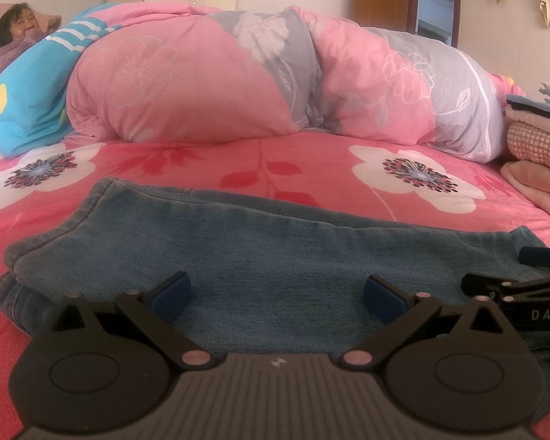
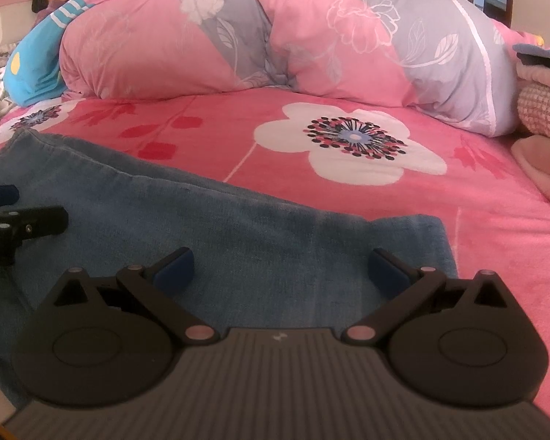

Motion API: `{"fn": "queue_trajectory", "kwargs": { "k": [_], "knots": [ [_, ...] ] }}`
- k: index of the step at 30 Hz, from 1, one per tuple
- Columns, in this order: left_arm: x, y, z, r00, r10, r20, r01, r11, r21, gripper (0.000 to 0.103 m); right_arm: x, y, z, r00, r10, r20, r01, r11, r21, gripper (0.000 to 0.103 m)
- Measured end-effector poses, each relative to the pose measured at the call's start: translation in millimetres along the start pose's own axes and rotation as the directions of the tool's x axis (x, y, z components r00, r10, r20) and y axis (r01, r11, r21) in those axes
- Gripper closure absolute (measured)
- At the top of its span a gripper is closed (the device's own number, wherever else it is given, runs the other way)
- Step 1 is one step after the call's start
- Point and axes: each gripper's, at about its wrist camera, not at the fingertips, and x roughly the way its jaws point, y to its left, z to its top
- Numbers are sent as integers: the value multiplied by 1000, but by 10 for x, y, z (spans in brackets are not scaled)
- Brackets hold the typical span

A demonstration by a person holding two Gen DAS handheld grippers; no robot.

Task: Fold clothes
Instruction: 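Move the right tool along the jeans toward the jeans edge, then roll the right tool, lower it onto the jeans edge and close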

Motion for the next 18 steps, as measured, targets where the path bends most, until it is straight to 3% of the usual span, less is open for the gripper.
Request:
{"fn": "queue_trajectory", "kwargs": {
  "k": [9,18],
  "knots": [
    [-1,-1,-2,1000,0,0,0,1000,-1,2,-8,-11,-4,1000,2,-2,-2,1000,7,1],
    [-4,1,-3,1000,-2,1,2,1000,-2,2,-101,-198,170,995,83,-64,-82,996,17,1]
  ]
}}
